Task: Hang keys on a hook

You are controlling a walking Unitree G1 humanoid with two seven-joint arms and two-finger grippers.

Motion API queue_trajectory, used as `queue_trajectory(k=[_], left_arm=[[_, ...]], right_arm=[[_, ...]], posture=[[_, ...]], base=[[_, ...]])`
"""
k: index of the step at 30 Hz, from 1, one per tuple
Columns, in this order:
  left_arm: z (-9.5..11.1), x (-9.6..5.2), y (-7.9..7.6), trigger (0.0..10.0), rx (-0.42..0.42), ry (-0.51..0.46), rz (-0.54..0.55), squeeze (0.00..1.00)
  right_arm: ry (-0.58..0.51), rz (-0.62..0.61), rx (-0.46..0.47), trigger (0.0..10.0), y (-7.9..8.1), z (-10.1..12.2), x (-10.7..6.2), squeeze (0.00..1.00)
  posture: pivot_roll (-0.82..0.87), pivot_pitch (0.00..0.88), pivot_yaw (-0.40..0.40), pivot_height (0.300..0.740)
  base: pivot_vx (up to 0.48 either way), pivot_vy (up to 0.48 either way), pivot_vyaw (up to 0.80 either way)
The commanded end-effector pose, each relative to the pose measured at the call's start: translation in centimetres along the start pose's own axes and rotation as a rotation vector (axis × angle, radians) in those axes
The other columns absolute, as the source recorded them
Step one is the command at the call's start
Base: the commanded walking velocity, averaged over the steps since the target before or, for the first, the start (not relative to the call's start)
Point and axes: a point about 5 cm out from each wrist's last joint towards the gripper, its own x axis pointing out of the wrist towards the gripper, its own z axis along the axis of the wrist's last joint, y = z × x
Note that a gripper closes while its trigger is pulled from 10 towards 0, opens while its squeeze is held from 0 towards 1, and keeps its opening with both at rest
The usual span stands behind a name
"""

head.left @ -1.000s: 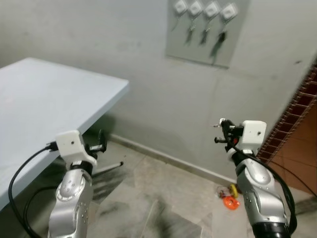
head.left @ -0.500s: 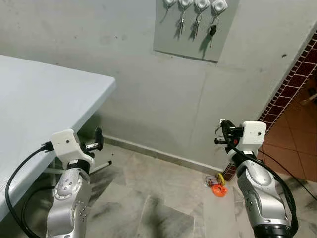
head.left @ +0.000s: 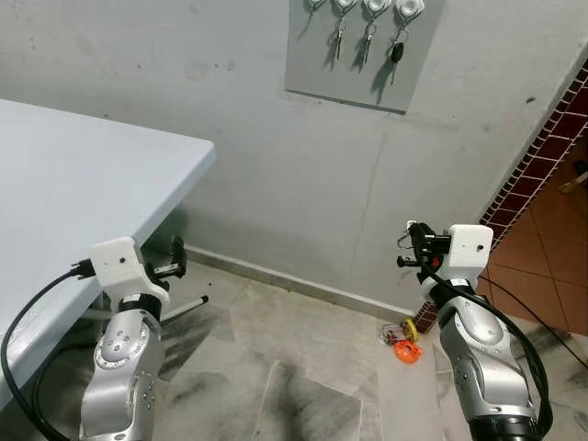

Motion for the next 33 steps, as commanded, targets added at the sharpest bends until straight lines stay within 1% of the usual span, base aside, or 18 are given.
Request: queue_trajectory(k=[1, 5, 10, 14, 15, 18, 21, 22, 23, 27, 28, 33], left_arm=[[0.25, 0.14, 0.06, 10.0, 0.01, 0.0, 0.002, 0.0], [0.25, 0.11, 0.03, 10.0, 0.025, 0.002, 0.001, 0.0], [0.17, 0.11, -0.1, 10.0, 0.017, 0.006, -0.008, 0.0], [0.29, 0.14, -0.14, 10.0, 0.037, -0.005, -0.016, 0.0], [0.36, 0.15, -0.17, 10.0, 0.049, -0.014, -0.02, 0.0], [0.89, 0.0, -0.58, 10.0, 0.143, -0.076, -0.04, 0.0], [1.07, -0.1, -0.66, 10.0, 0.158, -0.091, -0.056, 0.0], [1.09, -0.11, -0.66, 10.0, 0.159, -0.094, -0.057, 0.0], [1.08, -0.21, -0.7, 10.0, 0.121, -0.087, -0.075, 0.0], [1.11, -0.27, -0.69, 10.0, 0.1, -0.087, -0.09, 0.0], [1.05, -0.33, -0.73, 10.0, 0.081, -0.077, -0.1, 0.0], [1.05, -0.4, -0.84, 10.0, 0.079, -0.079, -0.115, 0.0]], right_arm=[[-0.035, 0.011, -0.004, 10.0, 0.23, 0.79, 0.09, 0.0], [-0.038, 0.01, -0.004, 10.0, 0.25, 0.82, 0.11, 0.0], [-0.041, 0.009, -0.003, 10.0, 0.23, 0.89, 0.13, 0.0], [-0.052, 0.01, 0.002, 10.0, 0.3, 1.06, 0.11, 0.0], [-0.057, 0.012, 0.004, 10.0, 0.34, 1.12, 0.15, 0.0], [-0.063, 0.017, 0.003, 10.0, 0.43, 1.22, 0.29, 0.0], [-0.07, 0.021, 0.002, 10.0, 0.47, 1.33, 0.35, 0.0], [-0.07, 0.022, 0.002, 10.0, 0.47, 1.34, 0.36, 0.0], [-0.072, 0.02, 0.004, 10.0, 0.43, 1.36, 0.35, 0.0], [-0.075, 0.02, 0.007, 10.0, 0.45, 1.38, 0.34, 0.0], [-0.076, 0.02, 0.008, 10.0, 0.46, 1.37, 0.32, 0.0], [-0.076, 0.017, 0.007, 10.0, 0.31, 1.31, 0.31, 0.0]], posture=[[-0.04, 0.083, -0.026, 0.74], [-0.04, 0.084, -0.026, 0.74], [-0.04, 0.084, -0.025, 0.74], [-0.04, 0.079, -0.025, 0.74], [-0.04, 0.078, -0.026, 0.74], [-0.04, 0.075, -0.027, 0.74], [-0.04, 0.074, -0.028, 0.74], [-0.04, 0.074, -0.028, 0.74], [-0.04, 0.073, -0.027, 0.74], [-0.03, 0.073, -0.026, 0.74], [-0.03, 0.073, -0.025, 0.74], [-0.03, 0.071, -0.021, 0.74]], base=[[0.0, 0.0, 0.0], [0.0, 0.0, 0.0], [0.0, 0.0, 0.0], [0.0, 0.0, 0.0], [0.0, 0.0, 0.0], [0.0, 0.0, 0.0], [0.0, 0.0, 0.0], [0.0, 0.0, 0.0], [0.0, 0.0, 0.0], [0.0, 0.0, 0.0], [0.0, 0.0, 0.0], [0.0, 0.0, 0.0]])
